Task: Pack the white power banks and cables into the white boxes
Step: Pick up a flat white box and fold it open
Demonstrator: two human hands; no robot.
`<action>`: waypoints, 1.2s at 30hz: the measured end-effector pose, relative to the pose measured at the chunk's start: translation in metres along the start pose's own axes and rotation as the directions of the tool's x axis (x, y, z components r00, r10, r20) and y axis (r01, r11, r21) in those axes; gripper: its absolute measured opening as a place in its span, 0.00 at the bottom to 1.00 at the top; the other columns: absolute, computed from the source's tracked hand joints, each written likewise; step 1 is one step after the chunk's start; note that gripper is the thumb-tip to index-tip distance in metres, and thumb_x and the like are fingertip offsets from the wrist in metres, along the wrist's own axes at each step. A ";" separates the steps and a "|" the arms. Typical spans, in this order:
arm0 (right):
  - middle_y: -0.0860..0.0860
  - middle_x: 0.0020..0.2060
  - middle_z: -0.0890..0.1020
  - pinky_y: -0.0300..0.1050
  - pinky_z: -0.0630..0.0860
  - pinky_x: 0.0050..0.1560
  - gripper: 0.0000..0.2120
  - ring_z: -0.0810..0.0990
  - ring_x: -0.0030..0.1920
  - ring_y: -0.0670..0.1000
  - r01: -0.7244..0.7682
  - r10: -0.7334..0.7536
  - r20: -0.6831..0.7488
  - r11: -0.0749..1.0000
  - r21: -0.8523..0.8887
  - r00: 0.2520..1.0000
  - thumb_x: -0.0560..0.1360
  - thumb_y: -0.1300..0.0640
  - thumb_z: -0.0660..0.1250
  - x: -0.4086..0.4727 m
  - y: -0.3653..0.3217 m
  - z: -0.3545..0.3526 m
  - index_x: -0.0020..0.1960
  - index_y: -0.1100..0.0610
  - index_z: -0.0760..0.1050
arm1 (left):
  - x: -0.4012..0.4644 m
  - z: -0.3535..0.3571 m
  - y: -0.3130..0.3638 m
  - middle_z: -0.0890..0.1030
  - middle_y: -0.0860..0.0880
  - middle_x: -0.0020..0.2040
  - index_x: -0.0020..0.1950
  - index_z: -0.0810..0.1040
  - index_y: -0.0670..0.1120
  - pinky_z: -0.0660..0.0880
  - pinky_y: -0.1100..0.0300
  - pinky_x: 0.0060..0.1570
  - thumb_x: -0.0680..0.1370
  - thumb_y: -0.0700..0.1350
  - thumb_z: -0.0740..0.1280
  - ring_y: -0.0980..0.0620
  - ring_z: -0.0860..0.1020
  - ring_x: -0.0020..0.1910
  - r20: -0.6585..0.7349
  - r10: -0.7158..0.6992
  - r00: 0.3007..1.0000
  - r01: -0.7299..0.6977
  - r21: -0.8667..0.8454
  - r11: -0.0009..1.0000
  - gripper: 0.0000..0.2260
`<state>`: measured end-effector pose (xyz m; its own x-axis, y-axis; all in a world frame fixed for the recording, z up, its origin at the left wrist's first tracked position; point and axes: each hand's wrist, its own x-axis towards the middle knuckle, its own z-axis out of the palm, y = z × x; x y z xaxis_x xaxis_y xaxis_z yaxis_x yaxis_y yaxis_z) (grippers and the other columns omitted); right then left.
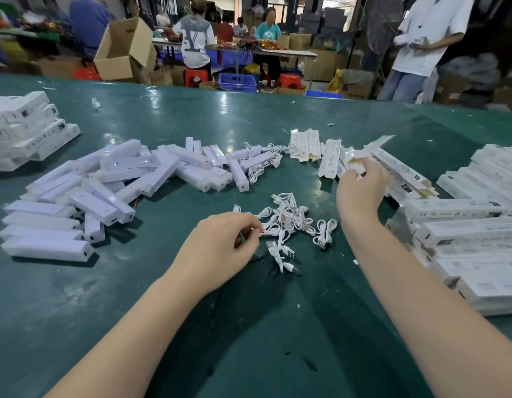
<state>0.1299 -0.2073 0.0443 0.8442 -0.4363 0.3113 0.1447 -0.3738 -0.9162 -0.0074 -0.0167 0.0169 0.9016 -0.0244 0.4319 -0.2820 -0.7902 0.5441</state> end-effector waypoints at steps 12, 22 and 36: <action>0.55 0.37 0.86 0.35 0.79 0.41 0.07 0.85 0.37 0.47 -0.592 -0.069 0.714 0.507 0.626 0.696 0.63 0.64 0.70 -0.114 -0.037 -0.040 0.38 0.58 0.86 | 0.016 -0.015 0.012 0.84 0.46 0.55 0.61 0.75 0.41 0.79 0.65 0.44 0.63 0.60 0.69 0.52 0.83 0.53 0.326 -0.349 0.879 0.344 -0.939 -0.009 0.32; 0.55 0.41 0.82 0.43 0.82 0.40 0.03 0.85 0.38 0.55 -0.603 -0.031 0.822 0.664 0.443 0.569 0.76 0.67 0.68 -0.135 -0.025 -0.040 0.48 0.61 0.76 | 0.011 -0.019 0.013 0.86 0.48 0.42 0.49 0.79 0.40 0.79 0.66 0.36 0.65 0.53 0.71 0.57 0.84 0.42 0.217 -0.518 0.827 0.215 -0.974 -0.065 0.20; 0.46 0.42 0.79 0.58 0.79 0.42 0.05 0.79 0.41 0.54 0.163 -0.407 0.593 0.892 0.421 0.695 0.75 0.55 0.70 -0.145 -0.022 -0.042 0.41 0.50 0.75 | 0.009 -0.011 0.020 0.86 0.47 0.43 0.46 0.83 0.42 0.76 0.68 0.30 0.56 0.62 0.74 0.56 0.84 0.35 0.282 -0.535 0.797 0.386 -0.918 0.092 0.28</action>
<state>-0.0176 -0.1703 0.0298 0.8338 0.3345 0.4392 0.4839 -0.0597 -0.8731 -0.0088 -0.0256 0.0397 0.9615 0.2304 -0.1495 0.0214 0.4800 0.8770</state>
